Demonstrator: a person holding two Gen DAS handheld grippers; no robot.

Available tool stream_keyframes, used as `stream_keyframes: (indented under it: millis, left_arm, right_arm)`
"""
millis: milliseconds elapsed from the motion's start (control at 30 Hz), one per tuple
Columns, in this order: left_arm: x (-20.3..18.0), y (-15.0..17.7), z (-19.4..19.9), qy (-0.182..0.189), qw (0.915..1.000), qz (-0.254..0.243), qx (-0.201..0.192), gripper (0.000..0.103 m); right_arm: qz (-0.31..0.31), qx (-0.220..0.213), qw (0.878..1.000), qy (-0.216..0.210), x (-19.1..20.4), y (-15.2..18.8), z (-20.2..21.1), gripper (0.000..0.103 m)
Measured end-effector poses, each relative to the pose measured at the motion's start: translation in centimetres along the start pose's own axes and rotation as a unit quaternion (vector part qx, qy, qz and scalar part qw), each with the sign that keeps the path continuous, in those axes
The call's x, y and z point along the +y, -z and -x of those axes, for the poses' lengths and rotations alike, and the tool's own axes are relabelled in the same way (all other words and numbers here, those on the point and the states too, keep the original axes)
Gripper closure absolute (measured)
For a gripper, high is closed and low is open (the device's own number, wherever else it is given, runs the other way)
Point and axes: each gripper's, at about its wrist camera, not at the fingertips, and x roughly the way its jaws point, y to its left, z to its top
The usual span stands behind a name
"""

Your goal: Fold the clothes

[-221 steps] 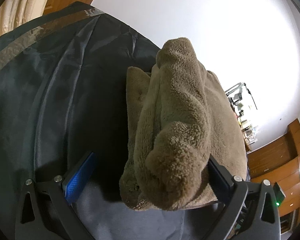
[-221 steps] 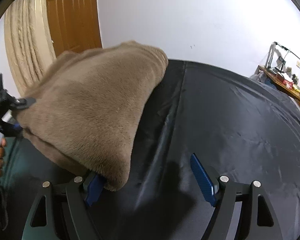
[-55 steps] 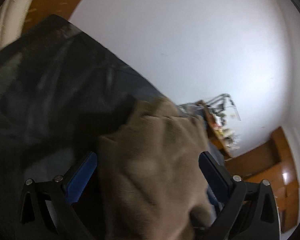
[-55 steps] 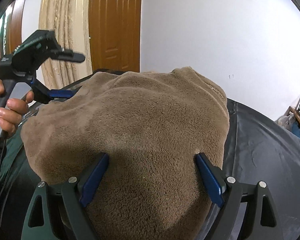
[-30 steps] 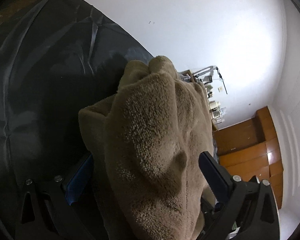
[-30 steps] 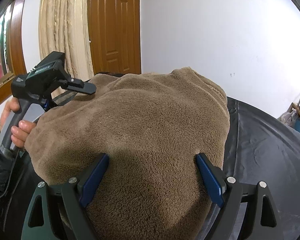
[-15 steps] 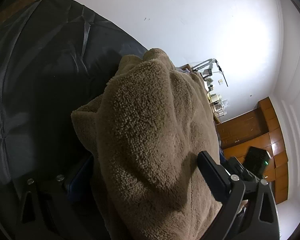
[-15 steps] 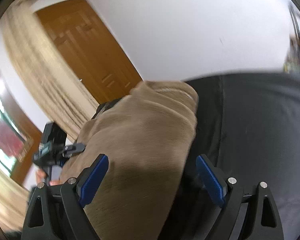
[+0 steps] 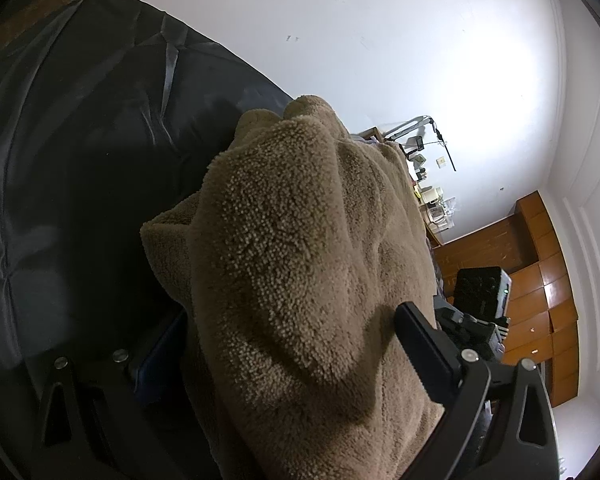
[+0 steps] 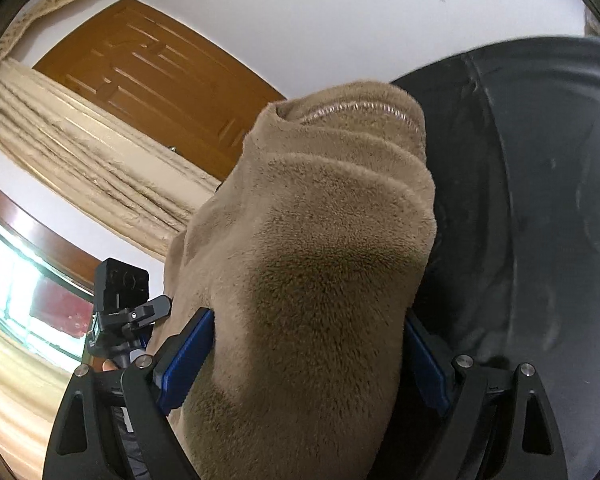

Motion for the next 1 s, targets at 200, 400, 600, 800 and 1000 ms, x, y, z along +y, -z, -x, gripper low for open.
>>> stream_keyframes:
  millis: [200, 400, 600, 800, 1000]
  left_arm:
    - [-0.3, 0.1, -0.1, -0.001, 1.0, -0.001, 0.0, 0.003]
    - [-1.0, 0.2, -0.5, 0.003, 0.9998, -0.016, 0.009, 0.003]
    - [-0.9, 0.2, -0.8, -0.008, 0.9999, -0.008, 0.008, 0.028]
    - [-1.2, 0.3, -1.0, -0.009, 0.9999, -0.009, 0.009, 0.043]
    - [-2.7, 0.4, -1.1, -0.013, 0.9996, -0.026, 0.006, 0.046]
  right_arm:
    - [0.002, 0.007, 1.0, -0.003, 0.1, 0.0, -0.8, 0.006]
    - [0.037, 0.016, 0.999, 0.02, 1.6, 0.5, -1.6, 0.001]
    - [0.035, -0.014, 0.999, 0.021, 1.4, 1.2, -1.3, 0.03]
    - [0.059, -0.059, 0.996, 0.037, 3.3, 2.1, -0.1, 0.046]
    - [0.102, -0.099, 0.987, 0.074, 5.9, 2.8, 2.1, 0.048]
